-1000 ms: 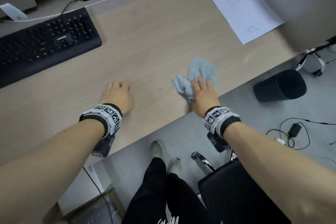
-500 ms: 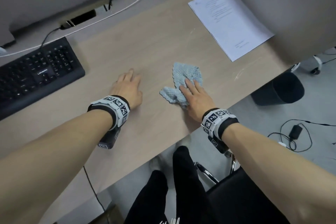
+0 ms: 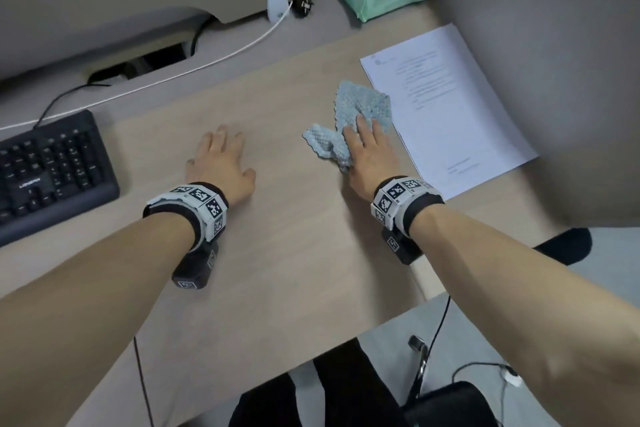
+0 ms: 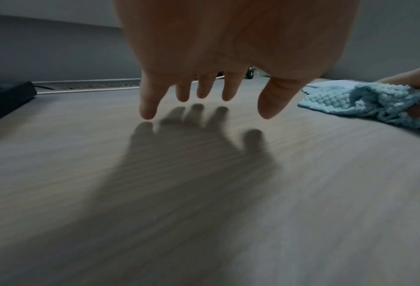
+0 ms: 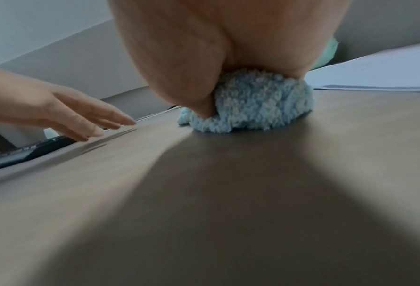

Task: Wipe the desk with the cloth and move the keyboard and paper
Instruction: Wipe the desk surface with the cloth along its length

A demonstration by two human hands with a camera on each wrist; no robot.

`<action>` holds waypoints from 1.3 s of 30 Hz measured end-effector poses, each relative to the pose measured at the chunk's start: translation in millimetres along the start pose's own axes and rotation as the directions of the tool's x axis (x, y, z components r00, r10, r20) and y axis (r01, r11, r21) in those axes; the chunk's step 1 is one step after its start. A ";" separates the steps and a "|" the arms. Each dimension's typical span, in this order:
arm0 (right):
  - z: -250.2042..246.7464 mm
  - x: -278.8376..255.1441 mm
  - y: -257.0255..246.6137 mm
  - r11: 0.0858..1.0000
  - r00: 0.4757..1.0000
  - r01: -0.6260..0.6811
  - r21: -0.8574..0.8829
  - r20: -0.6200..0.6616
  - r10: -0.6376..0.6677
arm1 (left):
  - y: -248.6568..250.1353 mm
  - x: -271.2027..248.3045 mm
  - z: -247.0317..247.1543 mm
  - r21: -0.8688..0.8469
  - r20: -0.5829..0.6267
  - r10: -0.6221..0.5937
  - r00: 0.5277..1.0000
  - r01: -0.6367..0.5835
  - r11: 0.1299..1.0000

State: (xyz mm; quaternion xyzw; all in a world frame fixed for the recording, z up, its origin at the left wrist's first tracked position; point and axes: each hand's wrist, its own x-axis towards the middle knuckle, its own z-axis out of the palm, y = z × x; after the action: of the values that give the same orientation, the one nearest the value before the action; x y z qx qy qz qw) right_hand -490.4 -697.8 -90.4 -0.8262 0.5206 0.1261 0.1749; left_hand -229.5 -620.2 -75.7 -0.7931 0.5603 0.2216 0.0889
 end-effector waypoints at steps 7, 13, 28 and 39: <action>3.6 -3.3 -43.8 0.940 0.938 0.338 -0.039 0.098 -0.333 | -0.3 9.9 3.0 0.004 0.012 -0.020 1.000 0.020 1.000; -21.7 28.2 13.0 0.970 0.983 0.186 -0.155 0.036 -0.182 | 2.0 6.4 -8.7 0.003 0.073 -0.015 0.997 0.015 1.000; -2.9 18.5 -44.3 0.997 0.998 0.055 -0.048 0.008 -0.055 | 0.0 5.6 -9.6 0.068 0.134 -0.004 0.991 -0.005 0.998; 24.8 -52.1 -30.1 0.997 0.996 0.015 0.080 -0.092 -0.008 | -10.5 1.6 -13.7 -0.035 0.062 0.062 0.996 -0.060 0.998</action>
State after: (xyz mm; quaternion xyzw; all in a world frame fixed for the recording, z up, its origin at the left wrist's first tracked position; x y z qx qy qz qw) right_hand -486.0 -632.9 -87.8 -0.8263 0.5278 0.0658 0.1850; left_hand -215.9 -623.2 -65.4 -0.7697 0.5772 0.2585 0.0867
